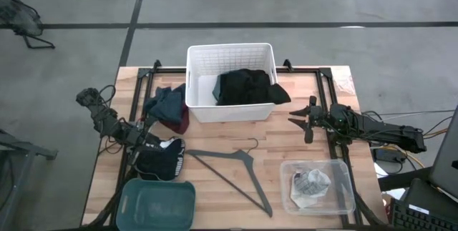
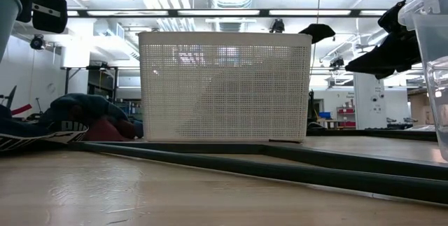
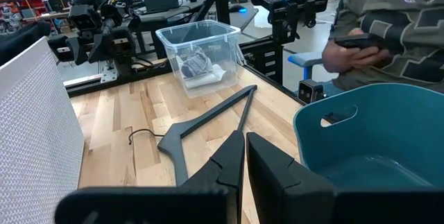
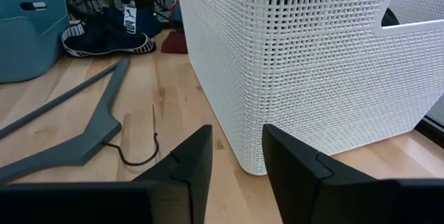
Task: Pick & Place Cloths
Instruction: Put the dark blue shorts into the dark green bin
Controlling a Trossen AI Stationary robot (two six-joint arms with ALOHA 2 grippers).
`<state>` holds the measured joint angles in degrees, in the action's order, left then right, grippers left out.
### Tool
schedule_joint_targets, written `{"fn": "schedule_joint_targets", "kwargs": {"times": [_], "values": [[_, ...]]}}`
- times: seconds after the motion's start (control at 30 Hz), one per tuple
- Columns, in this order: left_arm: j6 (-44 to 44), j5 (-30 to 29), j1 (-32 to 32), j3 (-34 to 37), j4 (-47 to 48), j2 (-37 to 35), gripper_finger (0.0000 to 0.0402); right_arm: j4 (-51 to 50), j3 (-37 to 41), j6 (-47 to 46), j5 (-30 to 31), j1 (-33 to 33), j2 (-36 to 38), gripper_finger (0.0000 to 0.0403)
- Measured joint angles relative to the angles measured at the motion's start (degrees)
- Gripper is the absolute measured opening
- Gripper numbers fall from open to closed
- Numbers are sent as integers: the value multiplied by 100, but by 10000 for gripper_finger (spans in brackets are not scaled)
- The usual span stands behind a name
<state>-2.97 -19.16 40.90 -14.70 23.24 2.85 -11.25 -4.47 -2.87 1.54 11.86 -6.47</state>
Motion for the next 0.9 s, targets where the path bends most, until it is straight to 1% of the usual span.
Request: {"fn": "schedule_joint_targets", "kwargs": {"times": [0.13, 0.23, 0.3, 0.6, 0.8, 0.9], "values": [[-13, -2, -2, 0, -2, 0, 23, 0, 0, -3, 0, 1, 0, 107], [-578, -7, 0, -1, -1, -2, 23, 0, 0, -2, 0, 0, -1, 96], [-751, -9, -2, -2, 0, -2, 23, 0, 0, 0, 0, 0, 0, 88], [-764, -70, -2, 0, -135, -2, 23, 0, 0, 1, 0, 0, 1, 56], [-622, -70, -2, 0, -1150, -2, 23, 0, 0, 0, 0, 2, 1, 42], [-848, -203, 0, 0, -1732, -3, 23, 0, 0, 1, 0, 2, 1, 38]]}}
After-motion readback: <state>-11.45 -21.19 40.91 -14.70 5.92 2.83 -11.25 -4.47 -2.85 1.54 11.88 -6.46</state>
